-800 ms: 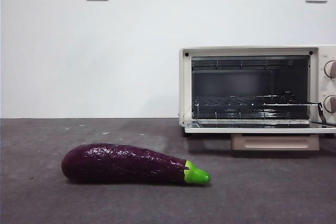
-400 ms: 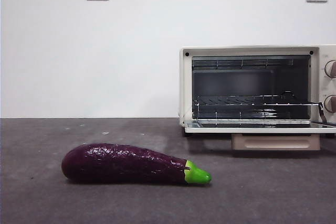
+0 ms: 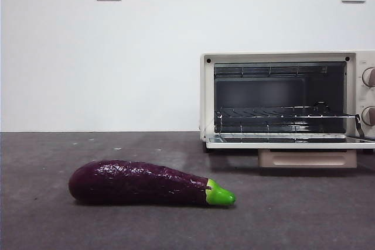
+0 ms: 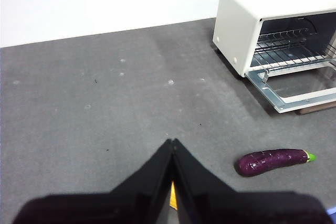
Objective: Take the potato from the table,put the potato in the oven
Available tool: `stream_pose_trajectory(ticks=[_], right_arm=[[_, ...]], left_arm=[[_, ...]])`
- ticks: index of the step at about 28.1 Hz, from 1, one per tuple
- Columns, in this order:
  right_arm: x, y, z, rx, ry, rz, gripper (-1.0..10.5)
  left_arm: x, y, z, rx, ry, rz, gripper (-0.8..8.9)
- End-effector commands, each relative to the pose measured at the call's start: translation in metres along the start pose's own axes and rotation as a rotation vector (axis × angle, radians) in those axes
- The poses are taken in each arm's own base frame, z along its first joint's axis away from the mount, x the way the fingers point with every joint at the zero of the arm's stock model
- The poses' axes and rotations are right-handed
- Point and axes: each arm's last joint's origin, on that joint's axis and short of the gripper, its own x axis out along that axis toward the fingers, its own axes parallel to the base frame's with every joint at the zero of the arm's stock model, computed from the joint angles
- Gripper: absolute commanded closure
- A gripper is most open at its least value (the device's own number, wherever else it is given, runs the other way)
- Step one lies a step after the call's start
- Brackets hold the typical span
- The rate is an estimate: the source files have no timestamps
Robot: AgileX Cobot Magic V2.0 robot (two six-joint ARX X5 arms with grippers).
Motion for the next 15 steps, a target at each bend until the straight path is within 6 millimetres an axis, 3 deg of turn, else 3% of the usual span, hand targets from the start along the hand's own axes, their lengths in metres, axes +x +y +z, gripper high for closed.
stream_pose_trajectory(ticks=[1,10,15], right_arm=[[0.022,0.003,-0.034,-0.003,0.068,0.008,8.8],[0.101,0.015,-0.113,0.091,0.126,0.139,8.8],[0.132,0.017,-0.123,0.178,0.098,0.111,8.8]], left_arm=[[0.000,0.000,-0.001,-0.010,-0.005,-0.002,8.21],[0.005,-0.002,-0.003,0.002,0.014,0.002,8.21],[0.011,-0.005,-0.007,0.016,0.036,0.009,8.21]])
